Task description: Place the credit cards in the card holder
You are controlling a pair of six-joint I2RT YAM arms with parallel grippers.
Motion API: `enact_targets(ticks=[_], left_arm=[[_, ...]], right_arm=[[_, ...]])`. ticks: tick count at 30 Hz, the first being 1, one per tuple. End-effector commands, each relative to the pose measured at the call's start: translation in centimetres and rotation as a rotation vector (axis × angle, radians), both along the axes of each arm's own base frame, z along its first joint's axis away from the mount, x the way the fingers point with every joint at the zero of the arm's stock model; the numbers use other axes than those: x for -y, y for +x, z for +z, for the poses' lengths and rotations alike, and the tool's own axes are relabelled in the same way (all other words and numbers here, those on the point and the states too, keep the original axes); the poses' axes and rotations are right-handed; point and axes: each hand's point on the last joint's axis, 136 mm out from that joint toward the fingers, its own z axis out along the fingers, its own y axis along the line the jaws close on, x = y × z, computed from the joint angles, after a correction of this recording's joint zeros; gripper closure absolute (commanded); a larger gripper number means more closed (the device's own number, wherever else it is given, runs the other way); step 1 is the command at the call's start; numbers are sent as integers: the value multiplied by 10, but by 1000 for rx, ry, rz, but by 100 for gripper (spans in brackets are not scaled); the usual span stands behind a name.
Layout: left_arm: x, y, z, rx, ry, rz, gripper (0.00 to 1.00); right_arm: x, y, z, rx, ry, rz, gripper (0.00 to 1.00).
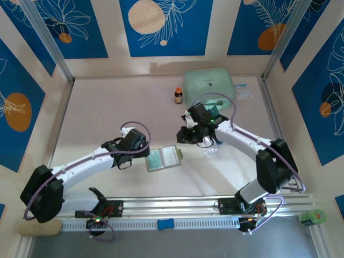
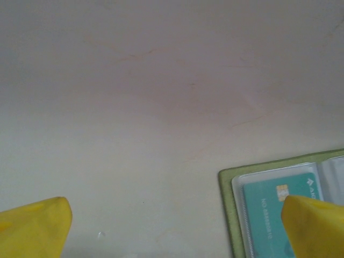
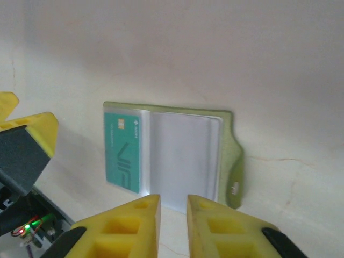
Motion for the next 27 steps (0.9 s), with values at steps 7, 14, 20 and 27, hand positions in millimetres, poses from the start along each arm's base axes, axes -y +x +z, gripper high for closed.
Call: enact_targets(ticks=[7, 14, 20, 27], left_arm=[[42, 19, 8, -11, -141, -123, 0], [49, 26, 7, -44, -146, -168, 0], [56, 40, 8, -52, -168, -167, 0], [56, 46, 9, -53, -170, -131, 0]], right_arm=[[28, -16, -12, -8, -98, -146, 70], [18, -21, -18, 2, -128, -135, 57], [12, -13, -40, -7, -176, -82, 55], [4, -8, -62, -43, -181, -15, 58]])
